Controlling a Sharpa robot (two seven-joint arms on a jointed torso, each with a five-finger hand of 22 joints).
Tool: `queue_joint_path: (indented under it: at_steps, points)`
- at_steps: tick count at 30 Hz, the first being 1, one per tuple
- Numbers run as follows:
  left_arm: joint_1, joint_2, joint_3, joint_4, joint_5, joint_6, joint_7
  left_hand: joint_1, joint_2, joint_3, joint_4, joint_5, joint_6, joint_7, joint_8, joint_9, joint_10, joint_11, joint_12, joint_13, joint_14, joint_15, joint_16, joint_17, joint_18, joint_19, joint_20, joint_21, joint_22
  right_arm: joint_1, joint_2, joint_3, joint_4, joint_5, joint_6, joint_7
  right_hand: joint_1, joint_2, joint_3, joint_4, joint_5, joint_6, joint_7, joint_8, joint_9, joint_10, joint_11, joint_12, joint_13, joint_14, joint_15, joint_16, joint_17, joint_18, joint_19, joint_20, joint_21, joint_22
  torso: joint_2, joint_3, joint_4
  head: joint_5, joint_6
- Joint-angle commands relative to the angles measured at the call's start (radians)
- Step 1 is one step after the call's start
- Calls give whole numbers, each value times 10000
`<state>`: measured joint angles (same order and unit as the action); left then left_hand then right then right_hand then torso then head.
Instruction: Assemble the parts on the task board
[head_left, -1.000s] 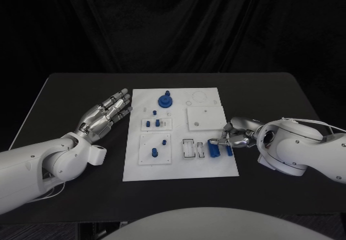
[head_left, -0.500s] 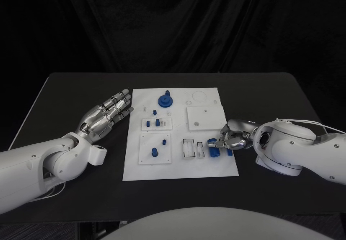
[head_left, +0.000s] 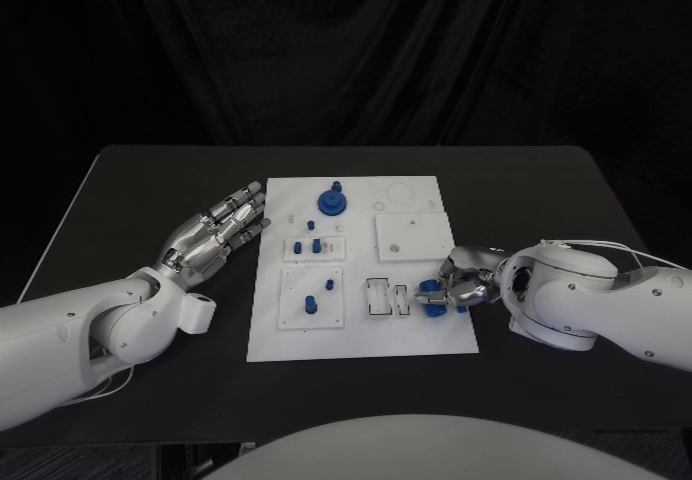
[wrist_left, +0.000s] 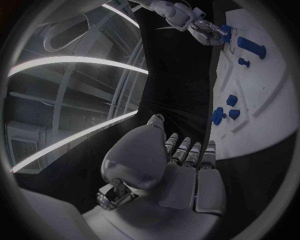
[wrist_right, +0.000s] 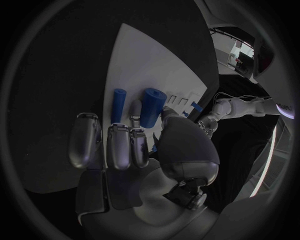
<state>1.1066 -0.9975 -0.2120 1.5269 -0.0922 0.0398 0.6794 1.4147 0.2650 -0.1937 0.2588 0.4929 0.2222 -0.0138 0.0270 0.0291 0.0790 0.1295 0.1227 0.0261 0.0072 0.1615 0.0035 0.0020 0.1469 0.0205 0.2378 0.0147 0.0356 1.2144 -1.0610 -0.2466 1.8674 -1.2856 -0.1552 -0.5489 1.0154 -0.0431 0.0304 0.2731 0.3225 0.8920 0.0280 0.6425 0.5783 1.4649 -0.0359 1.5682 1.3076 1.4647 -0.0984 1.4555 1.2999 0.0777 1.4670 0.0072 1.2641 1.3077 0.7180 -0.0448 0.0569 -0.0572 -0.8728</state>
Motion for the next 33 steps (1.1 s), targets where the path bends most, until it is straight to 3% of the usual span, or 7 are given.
queue_joint_path:
  at_steps: [1,12,17,20,25,33]
  points:
    - [-24,17,7,4,-49,194,1568,107,8,13,-84,66,11,100,43,15,14,79,30,9,-4,106,3,9,-1,-2,96,22,16,-56,32,-24,-59,-60,309,-193,523,61,169,-255,556,-26,4,-62,45,1059,-52,26,2632,543,-48,-80,-44,-129,314,-20,-66,1773,-2,0,0,2,2]
    - [-53,31,7,13,-48,247,1507,131,33,61,-124,77,33,135,47,20,3,88,19,7,66,243,44,36,-13,19,216,37,37,-71,117,-23,-106,64,292,-88,1305,24,612,-742,1711,-25,-48,-156,205,1059,-98,26,2632,546,-83,-123,-50,-127,302,-45,-55,1771,6,0,4,20,2]
    - [-59,21,7,14,-48,255,1495,132,35,64,-126,79,42,137,49,21,4,89,21,8,70,251,47,38,-14,20,222,37,38,-73,83,-22,-29,446,-260,245,1771,18,1180,-1093,3278,-7,-130,-91,398,1059,-174,26,2632,582,-151,-71,86,-143,327,-107,52,1798,4,-1,2,51,2]
    - [-61,15,7,19,-48,248,1489,135,43,74,-131,85,60,148,53,24,3,90,20,8,80,270,53,41,-19,21,234,39,38,-72,26,-21,82,944,-710,516,1703,-18,1397,-1089,3827,-14,-137,-46,511,1059,-190,26,2632,597,-159,-46,142,-154,343,-124,107,1811,3,-2,-3,83,2]
    - [-64,7,7,22,-48,242,1479,136,56,85,-131,87,80,156,57,27,1,89,18,7,88,284,58,44,-24,24,244,41,42,-71,-72,-20,302,1659,-1267,897,998,-98,1599,-691,4250,10,-135,59,754,1059,-184,26,2632,617,-161,-23,181,-163,365,-131,171,1819,4,-1,-1,98,2]
    - [-69,18,7,2,-48,252,1453,137,64,91,-130,87,84,158,58,28,3,89,22,8,90,289,60,44,-26,26,248,42,43,-69,-102,-18,433,2521,-1979,1463,779,-240,1852,-660,4727,-28,-166,61,912,1059,-214,26,2632,636,-188,17,255,-168,382,-152,237,1829,6,1,-1,97,2]
